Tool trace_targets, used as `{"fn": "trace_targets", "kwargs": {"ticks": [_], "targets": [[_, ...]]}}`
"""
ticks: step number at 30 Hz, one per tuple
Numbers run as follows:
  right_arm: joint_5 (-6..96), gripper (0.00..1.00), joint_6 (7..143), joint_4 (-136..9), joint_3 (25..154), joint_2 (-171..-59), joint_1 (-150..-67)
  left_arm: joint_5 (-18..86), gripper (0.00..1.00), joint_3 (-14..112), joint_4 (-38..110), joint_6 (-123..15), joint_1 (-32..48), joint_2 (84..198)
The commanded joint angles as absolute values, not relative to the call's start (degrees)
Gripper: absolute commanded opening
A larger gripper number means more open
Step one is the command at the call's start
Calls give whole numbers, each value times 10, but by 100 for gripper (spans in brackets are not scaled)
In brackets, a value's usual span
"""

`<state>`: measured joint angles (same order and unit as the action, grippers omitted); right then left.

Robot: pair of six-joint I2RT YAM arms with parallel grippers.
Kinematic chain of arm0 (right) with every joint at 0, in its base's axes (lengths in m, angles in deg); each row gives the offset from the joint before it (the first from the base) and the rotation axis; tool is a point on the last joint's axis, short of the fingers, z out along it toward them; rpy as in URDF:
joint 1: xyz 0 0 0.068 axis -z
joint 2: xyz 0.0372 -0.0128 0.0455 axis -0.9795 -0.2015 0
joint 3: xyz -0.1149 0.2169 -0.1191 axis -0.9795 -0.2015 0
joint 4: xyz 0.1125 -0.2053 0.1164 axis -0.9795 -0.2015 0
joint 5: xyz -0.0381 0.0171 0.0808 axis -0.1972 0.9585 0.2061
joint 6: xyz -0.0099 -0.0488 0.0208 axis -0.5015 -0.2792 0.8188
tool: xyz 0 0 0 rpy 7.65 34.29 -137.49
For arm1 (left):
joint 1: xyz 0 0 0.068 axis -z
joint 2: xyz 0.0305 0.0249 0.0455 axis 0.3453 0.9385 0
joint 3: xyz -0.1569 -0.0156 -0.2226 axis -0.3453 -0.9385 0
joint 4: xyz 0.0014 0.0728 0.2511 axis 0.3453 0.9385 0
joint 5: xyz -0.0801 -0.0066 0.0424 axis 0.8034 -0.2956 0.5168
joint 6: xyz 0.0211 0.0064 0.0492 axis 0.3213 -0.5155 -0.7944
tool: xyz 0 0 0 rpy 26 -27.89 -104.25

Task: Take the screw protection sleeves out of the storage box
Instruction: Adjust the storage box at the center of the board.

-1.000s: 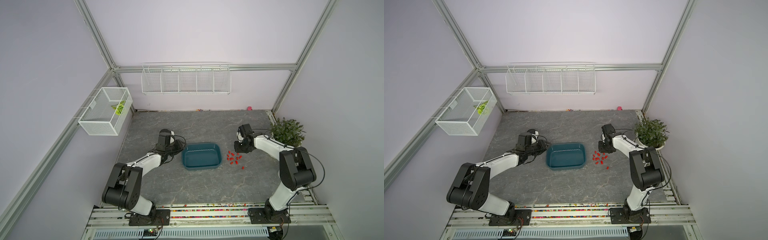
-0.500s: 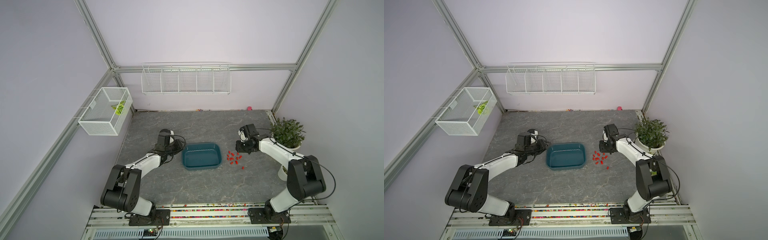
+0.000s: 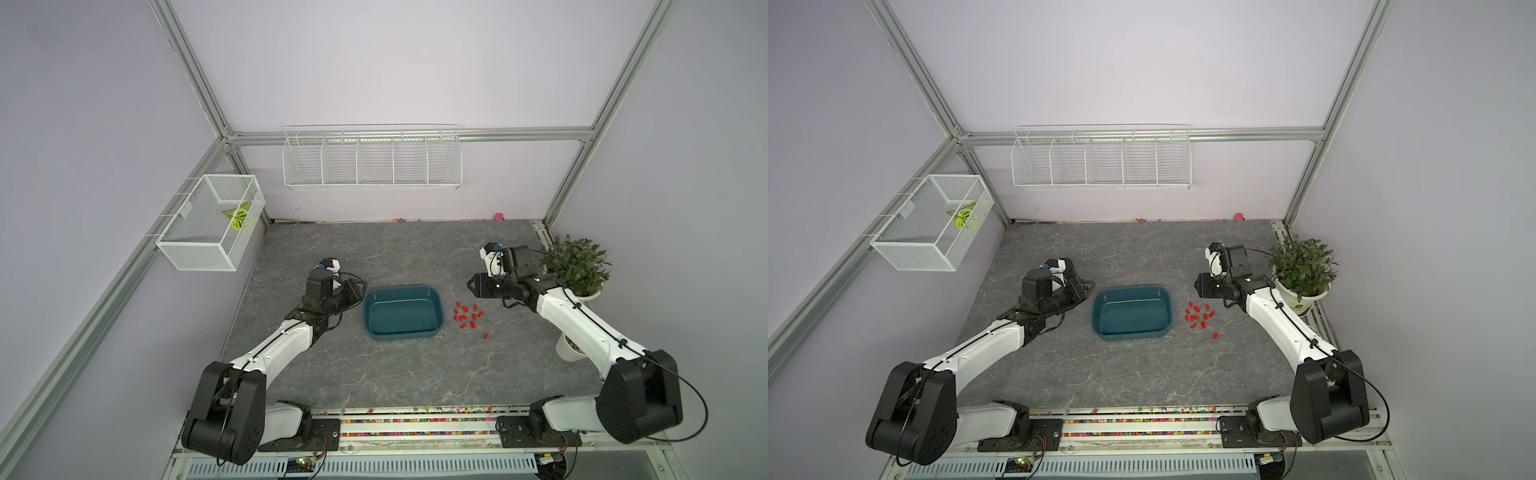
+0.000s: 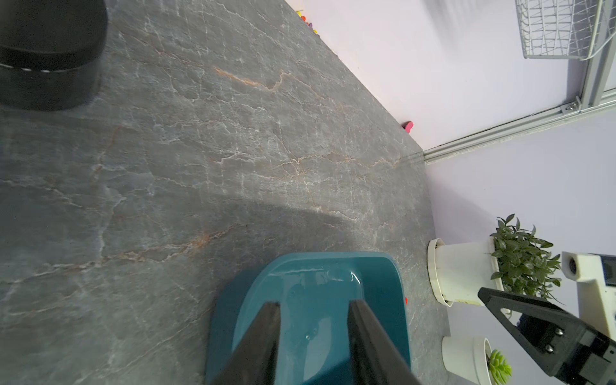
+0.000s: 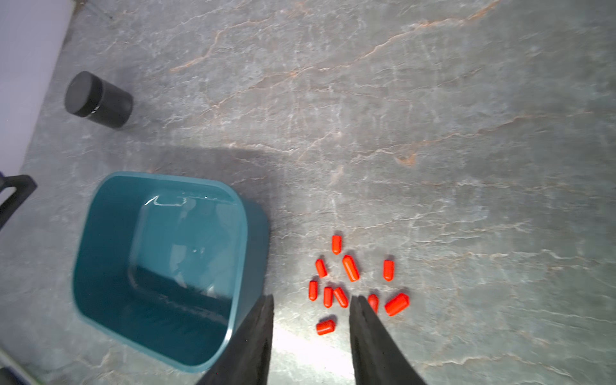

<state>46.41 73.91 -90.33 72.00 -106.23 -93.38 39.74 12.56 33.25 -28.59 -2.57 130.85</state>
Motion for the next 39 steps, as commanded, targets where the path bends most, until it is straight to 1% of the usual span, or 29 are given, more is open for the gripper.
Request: {"fn": "trace_targets", "kwargs": {"ticks": [1, 7, 10, 12, 17, 24, 28, 39], "targets": [[489, 42, 737, -895, 724, -1081, -945, 349, 41, 120, 393, -304, -27, 1252], [487, 42, 733, -888, 721, -1077, -953, 285, 42, 102, 475, -332, -27, 1142], [492, 42, 730, -891, 723, -1080, -955, 273, 41, 113, 539, -340, -28, 1124], [492, 43, 732, -890, 720, -1080, -959, 287, 41, 126, 576, -342, -28, 1122], [484, 43, 750, -879, 711, -1082, -987, 365, 41, 132, 622, -354, -28, 1147], [462, 43, 753, -916, 746, -1084, -1020, 447, 42, 98, 592, -364, -27, 1181], [452, 44, 754, -931, 755, -1085, -1029, 469, 45, 94, 579, -368, -28, 1180], [438, 44, 756, -954, 759, -1072, -1036, 449, 45, 103, 549, -384, -27, 1280]]}}
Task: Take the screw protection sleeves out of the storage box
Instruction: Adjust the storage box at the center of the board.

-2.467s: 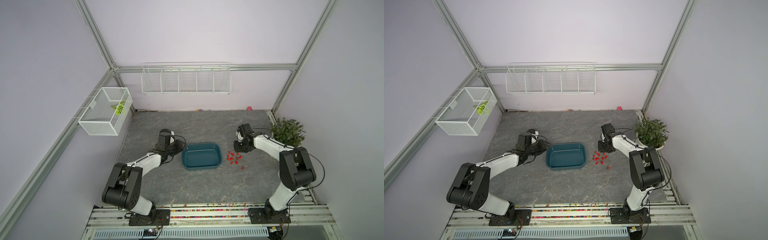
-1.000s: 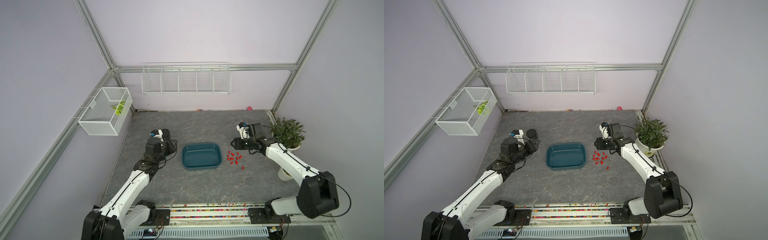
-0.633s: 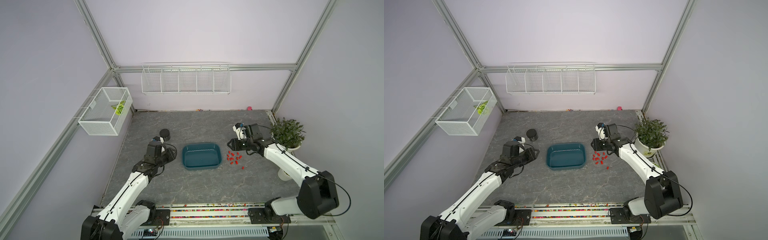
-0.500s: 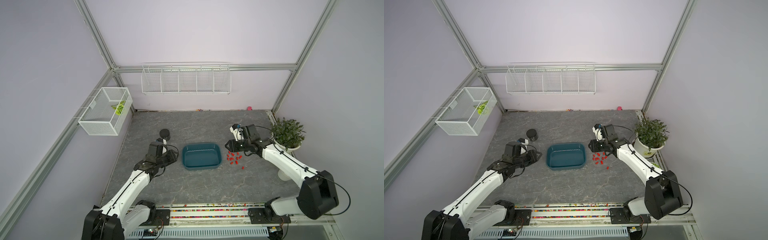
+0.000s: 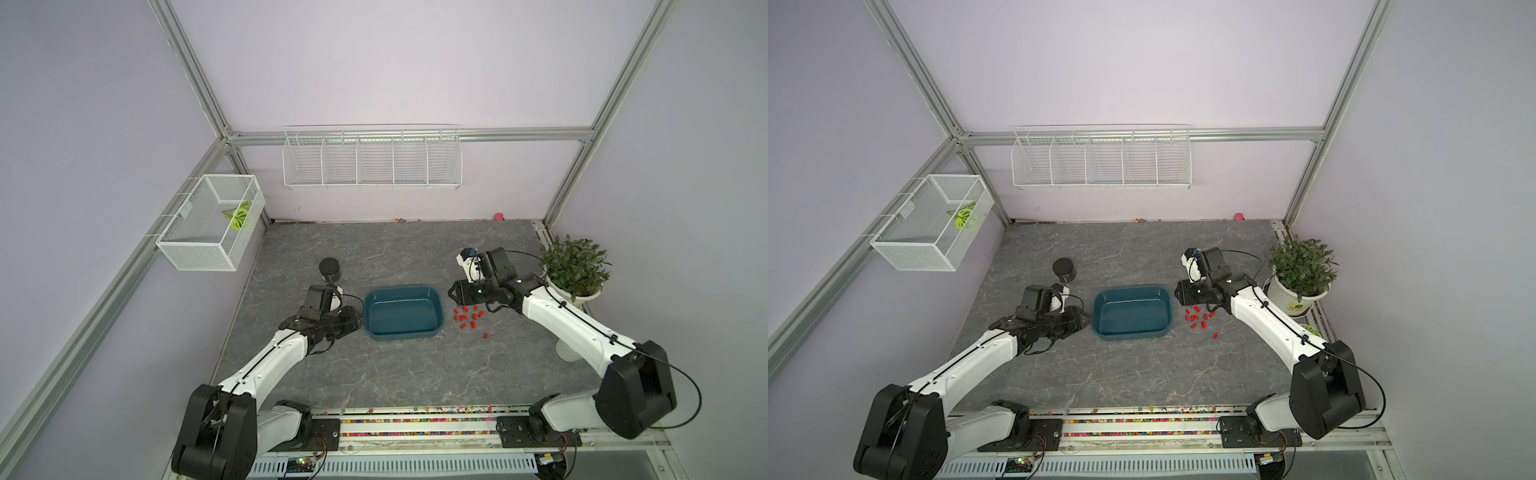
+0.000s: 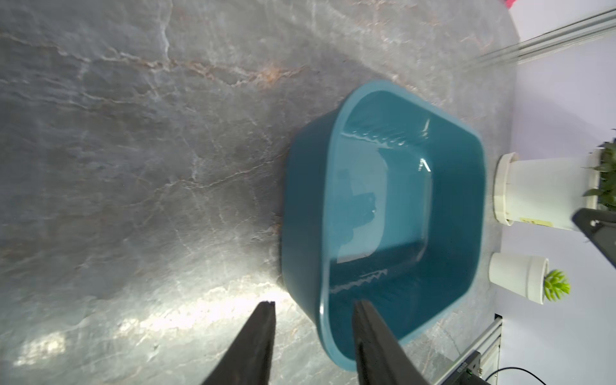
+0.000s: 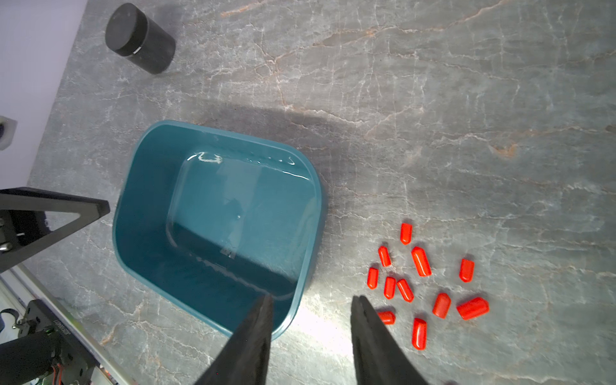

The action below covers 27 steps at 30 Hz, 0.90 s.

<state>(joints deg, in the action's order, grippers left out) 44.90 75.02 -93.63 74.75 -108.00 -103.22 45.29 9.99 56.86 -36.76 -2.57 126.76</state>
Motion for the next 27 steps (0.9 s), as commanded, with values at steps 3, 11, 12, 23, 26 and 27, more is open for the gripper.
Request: {"fn": "trace_targets", "kwargs": {"ticks": [3, 11, 12, 23, 26, 27], "targets": [[437, 44, 755, -956, 755, -1067, -1037, 445, 45, 111, 542, -385, -24, 1296], [426, 43, 748, -968, 753, -1056, -1036, 434, 43, 142, 535, -391, -16, 1344], [425, 43, 747, -969, 752, -1054, -1036, 434, 41, 144, 534, -391, -16, 1349], [415, 43, 740, -973, 740, -1046, -1037, 431, 30, 166, 524, -385, -8, 1380], [416, 43, 740, -973, 740, -1044, -1036, 430, 29, 175, 522, -382, -6, 1389], [415, 42, 740, -974, 739, -1044, -1036, 429, 29, 177, 522, -380, -4, 1392]]}}
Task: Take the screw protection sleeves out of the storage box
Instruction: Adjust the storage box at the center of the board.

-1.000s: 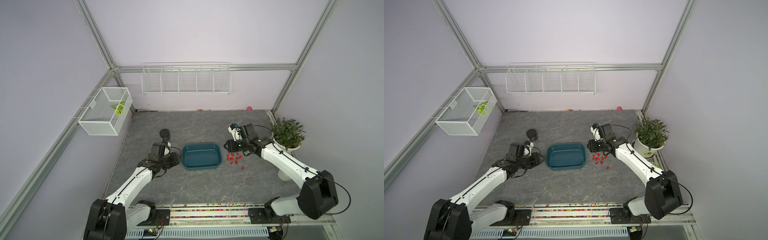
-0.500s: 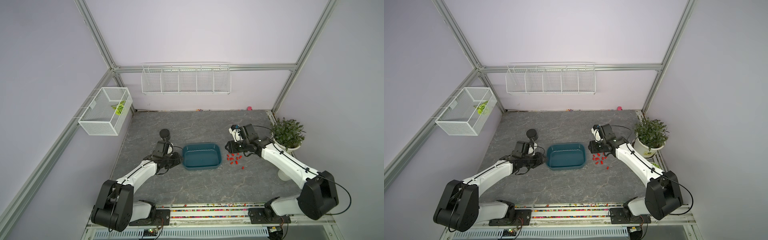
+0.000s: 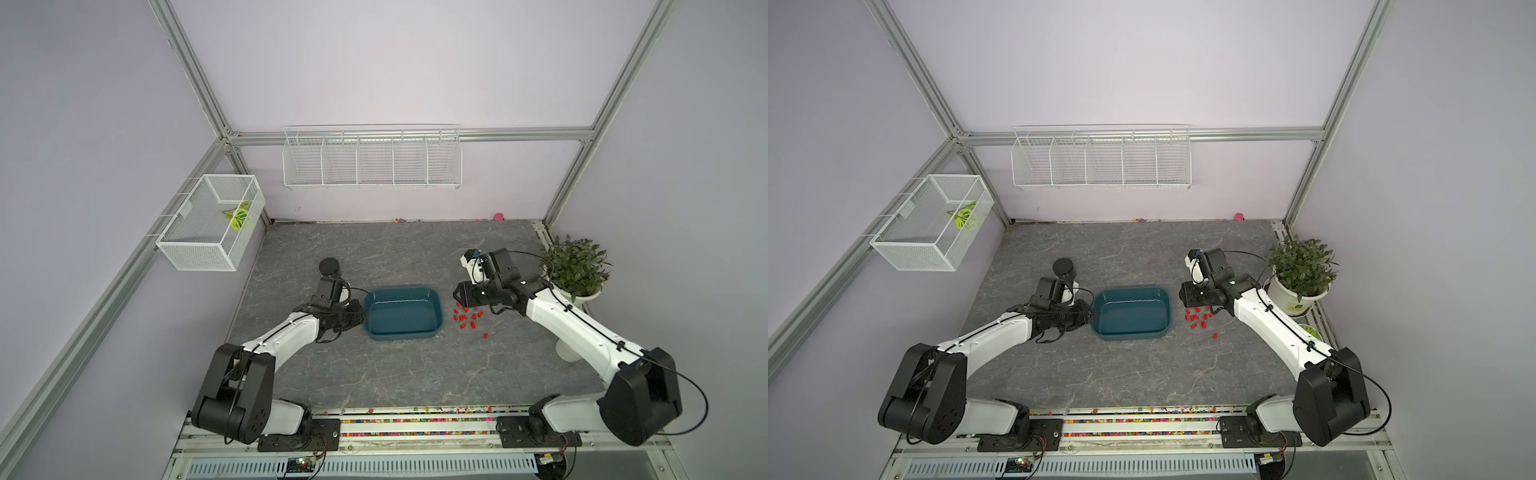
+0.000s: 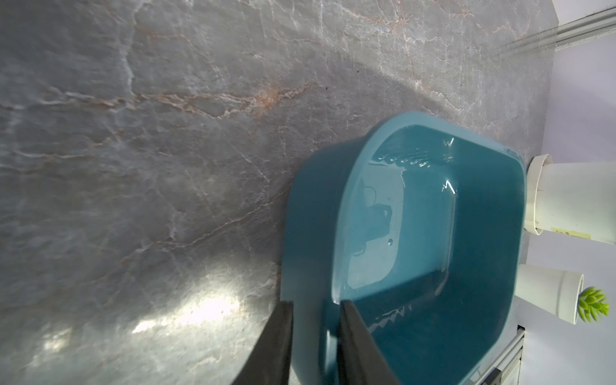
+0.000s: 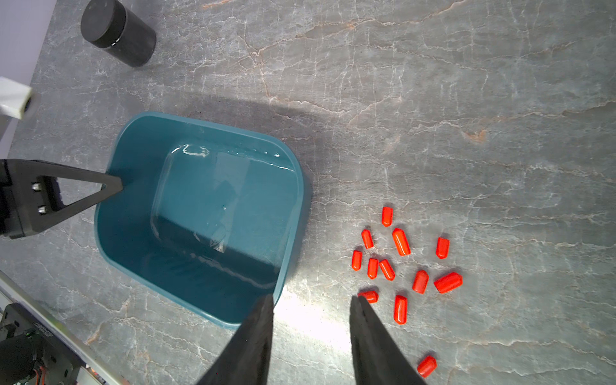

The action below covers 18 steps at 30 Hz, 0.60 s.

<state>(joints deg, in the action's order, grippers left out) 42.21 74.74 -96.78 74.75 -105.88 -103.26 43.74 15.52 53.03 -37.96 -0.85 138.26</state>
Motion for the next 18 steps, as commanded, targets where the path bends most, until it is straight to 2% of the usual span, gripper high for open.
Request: {"fn": "trace_targets", "kwargs": {"ticks": [1, 18], "targets": [[415, 42, 740, -974, 739, -1044, -1036, 429, 29, 180, 521, -379, -4, 1396], [413, 42, 739, -974, 735, -1043, -1037, 418, 27, 219, 502, -353, 8, 1448]]}}
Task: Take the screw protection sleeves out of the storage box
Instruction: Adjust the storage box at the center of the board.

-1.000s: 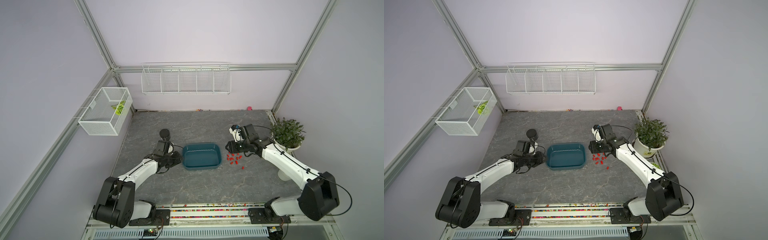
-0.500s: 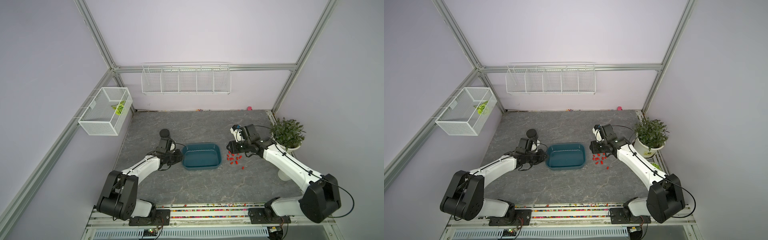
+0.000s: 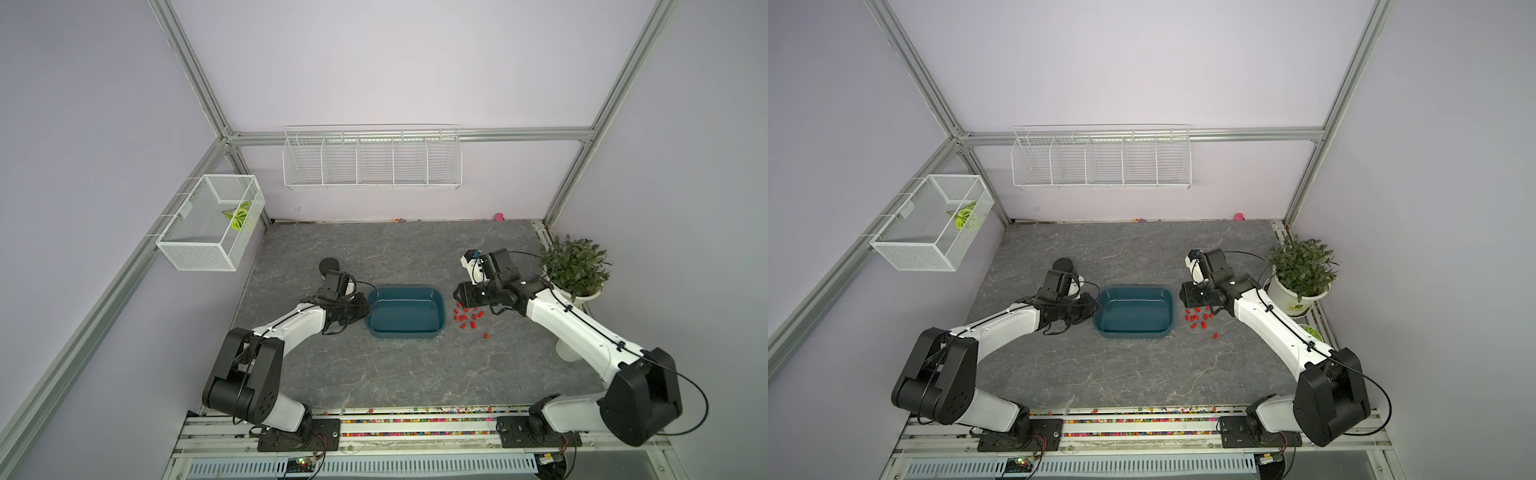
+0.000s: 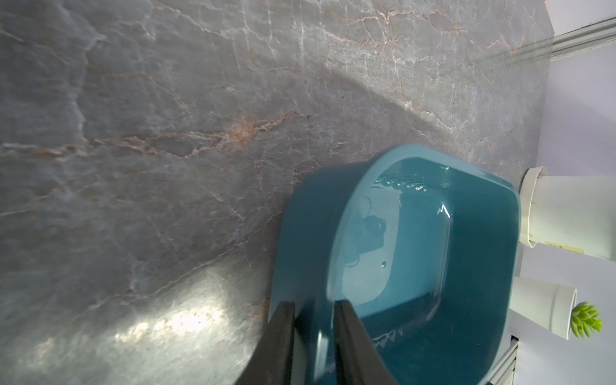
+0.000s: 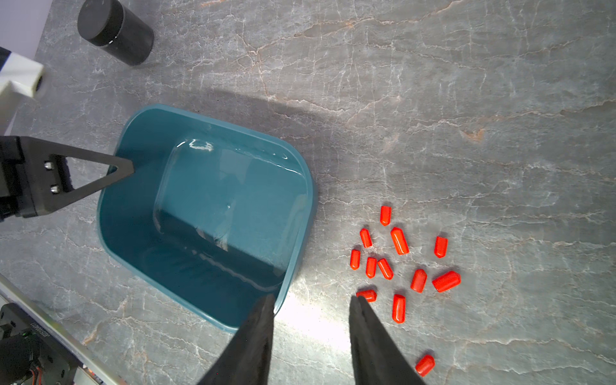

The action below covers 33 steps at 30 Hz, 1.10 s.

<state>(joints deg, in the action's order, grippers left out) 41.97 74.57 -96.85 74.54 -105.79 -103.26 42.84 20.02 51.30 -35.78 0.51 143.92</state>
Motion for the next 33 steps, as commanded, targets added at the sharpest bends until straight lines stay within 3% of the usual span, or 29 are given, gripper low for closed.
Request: {"fn": "trace_targets", "kwargs": {"ticks": [1, 25, 33], "targets": [[412, 42, 739, -975, 733, -1043, -1036, 415, 26, 221, 503, -352, 8, 1451], [410, 42, 736, -975, 729, -1048, -1036, 393, 23, 278, 496, -340, 8, 1508], [409, 42, 731, -977, 729, -1052, -1036, 399, 23, 318, 519, -404, 8, 1520]]}}
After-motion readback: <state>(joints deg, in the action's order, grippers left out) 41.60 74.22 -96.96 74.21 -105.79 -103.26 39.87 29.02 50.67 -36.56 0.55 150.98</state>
